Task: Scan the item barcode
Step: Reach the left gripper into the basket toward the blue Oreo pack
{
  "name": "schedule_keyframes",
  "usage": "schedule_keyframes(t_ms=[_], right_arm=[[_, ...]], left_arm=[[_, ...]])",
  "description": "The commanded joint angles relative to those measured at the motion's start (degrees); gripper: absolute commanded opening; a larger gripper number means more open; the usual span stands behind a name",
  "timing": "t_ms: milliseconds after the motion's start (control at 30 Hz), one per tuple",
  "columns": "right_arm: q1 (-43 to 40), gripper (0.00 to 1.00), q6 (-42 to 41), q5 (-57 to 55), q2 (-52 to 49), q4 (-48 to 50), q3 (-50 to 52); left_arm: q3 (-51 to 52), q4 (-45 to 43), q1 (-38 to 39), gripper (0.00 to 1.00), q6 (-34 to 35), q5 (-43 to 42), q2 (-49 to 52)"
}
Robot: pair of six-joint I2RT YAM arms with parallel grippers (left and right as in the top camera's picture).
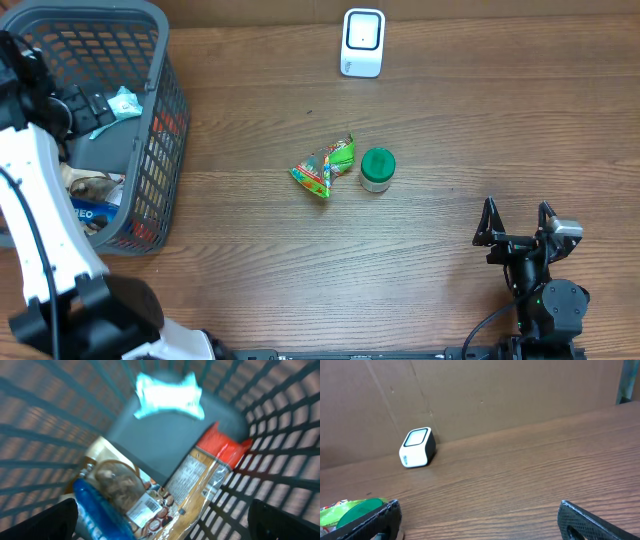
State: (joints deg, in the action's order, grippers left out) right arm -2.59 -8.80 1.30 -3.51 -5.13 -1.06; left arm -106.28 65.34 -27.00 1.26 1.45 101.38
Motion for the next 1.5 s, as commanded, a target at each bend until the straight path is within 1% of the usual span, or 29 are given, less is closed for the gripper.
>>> schedule_keyframes(t_ms=[0,133,167,200,400,500,567,633,800,1033,1200,1333,1467], right_arm=[[0.00,1.00,-0.22,0.31,-0.02,0.37,0.59],[0.00,1.00,-0.22,0.31,-0.02,0.37,0.59],[0.00,1.00,-0.22,0.31,-0.02,0.37,0.59],[0.00,1.00,-0.22,0.28,-0.02,0.37,0.59],[0.00,1.00,-0.22,0.31,-0.02,0.37,0.59],[0.00,1.00,-0.22,0.31,-0.02,0.37,0.59],[0.00,1.00,-0.22,0.31,-0.02,0.37,0.59],[0.00,1.00,-0.20,0.28,-0.02,0.37,0.59],[0.00,1.00,-0.20,0.28,-0.02,0.37,0.59],[0.00,1.00,-0.20,0.28,-0.02,0.37,0.59],[0.00,1.00,-0.20,0.28,-0.02,0.37,0.59],[0.00,1.00,-0.20,0.28,-0.02,0.37,0.59],[0.00,1.00,-0.20,0.28,-0.02,0.37,0.59]], left_arm=[[-0.76,0.52,-0.07,1.00,-2.62,-2.56,3.72],[-0.76,1.38,-0.02,1.00,-3.87,-2.51,7.58],[-0.76,1.88,-0.02,1.00,-3.50,-2.58,8.17],[-0.76,2.60,-0.02,1.00,-1.62,-2.47,8.74],[-0.76,9.29,-0.04,1.00,20.00,-2.58,8.70],[-0.76,12.09,-0.07,1.00,26.32,-2.51,8.41],[-0.76,13.31,-0.09,1.00,27.32,-2.05,8.41],[-0.74,14.64,-0.09,1.00,27.67,0.20,8.41],[-0.74,19.96,-1.01,1.00,32.33,6.14,8.31],[-0.50,22.64,-4.66,1.00,30.91,7.08,4.04],[3.74,20.13,-6.43,1.00,30.91,6.75,-1.73],[11.85,15.08,-6.40,1.00,30.53,6.86,-5.99],[19.30,9.64,-6.43,1.00,30.45,6.91,-7.43]])
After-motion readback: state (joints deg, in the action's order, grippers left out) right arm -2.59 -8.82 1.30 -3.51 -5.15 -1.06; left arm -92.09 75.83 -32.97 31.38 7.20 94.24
